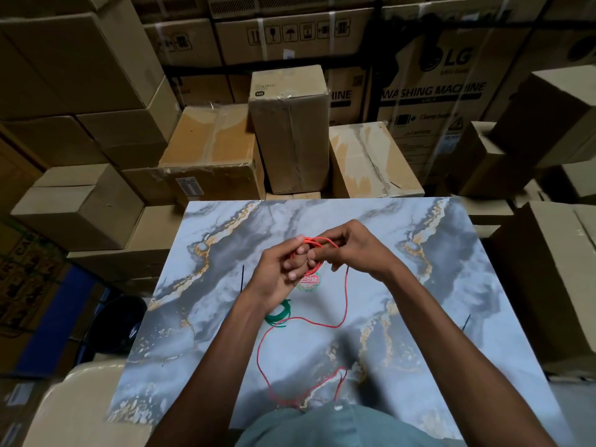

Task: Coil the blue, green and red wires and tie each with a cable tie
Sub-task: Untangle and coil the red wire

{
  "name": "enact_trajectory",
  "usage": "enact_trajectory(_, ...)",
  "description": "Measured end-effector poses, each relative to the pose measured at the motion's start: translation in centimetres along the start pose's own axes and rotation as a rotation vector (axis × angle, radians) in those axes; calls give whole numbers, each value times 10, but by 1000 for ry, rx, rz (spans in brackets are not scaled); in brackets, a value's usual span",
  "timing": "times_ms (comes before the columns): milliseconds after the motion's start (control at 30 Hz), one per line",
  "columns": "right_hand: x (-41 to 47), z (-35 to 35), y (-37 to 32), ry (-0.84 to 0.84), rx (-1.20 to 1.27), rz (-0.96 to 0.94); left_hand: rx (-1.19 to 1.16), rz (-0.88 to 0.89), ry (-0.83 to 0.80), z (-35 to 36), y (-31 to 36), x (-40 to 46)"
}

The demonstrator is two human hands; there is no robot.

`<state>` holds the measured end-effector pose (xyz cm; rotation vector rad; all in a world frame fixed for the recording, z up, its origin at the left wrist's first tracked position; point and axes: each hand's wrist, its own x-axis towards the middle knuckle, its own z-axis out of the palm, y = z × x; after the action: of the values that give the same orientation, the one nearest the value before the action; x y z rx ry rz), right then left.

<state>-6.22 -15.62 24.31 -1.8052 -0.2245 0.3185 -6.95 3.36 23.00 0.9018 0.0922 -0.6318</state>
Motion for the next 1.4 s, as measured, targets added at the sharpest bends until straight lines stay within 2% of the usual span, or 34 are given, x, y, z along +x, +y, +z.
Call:
enact_trajectory(133, 1, 0, 10, -38, 74, 40, 166, -11, -18, -4, 3, 4)
enact_trajectory(200, 0, -2, 17, -54, 13, 76, 236, -26, 28, -8, 4, 3)
enact_trajectory(333, 1, -20, 27, 51, -447, 169, 484, 1, 224, -19, 19, -2)
enact_trajectory(433, 6, -29, 23, 93, -830, 121, 676, 21, 286, -20, 33, -5)
enact_trajectory(500, 10, -34, 25, 125, -980, 47, 739, 71, 338, -17, 42, -2)
enact_trajectory(567, 13, -33, 32, 280, -1099, -50, 793, 131, 400, -15, 49, 3)
enact_trajectory(633, 14, -26, 37, 593, -1172, -62, 837, 168, 480, -19, 53, 8)
enact_trajectory(700, 10, -17, 38, 869, -1033, -36, 925, 238, 562, -23, 53, 11)
enact_trajectory(733, 8, -12, 39, 932, -908, -29, 982, 274, 594, -25, 51, 12)
enact_trajectory(833, 1, 0, 43, 873, -432, 83, 1077, 365, 658, -26, 41, 9)
enact_trajectory(933, -2, 13, 45, 727, 165, 342, 1070, 417, 738, -27, 29, 7)
enact_trajectory(967, -4, 16, 46, 697, 264, 403, 1055, 431, 773, -28, 26, 7)
enact_trajectory(1033, -7, 20, 50, 659, 205, 440, 1014, 470, 839, -31, 24, 7)
enact_trajectory(1100, -10, 23, 51, 600, 126, 354, 1000, 488, 900, -33, 23, 7)
enact_trajectory(1200, -12, 25, 45, 497, 148, 238, 955, 521, 853, -32, 18, 7)
enact_trajectory(1300, -5, 27, 37, 414, 434, 256, 950, 544, 676, -24, 6, 6)
enact_trajectory(1400, 2, 20, 31, 403, 692, 334, 1046, 545, 556, -10, -13, 3)
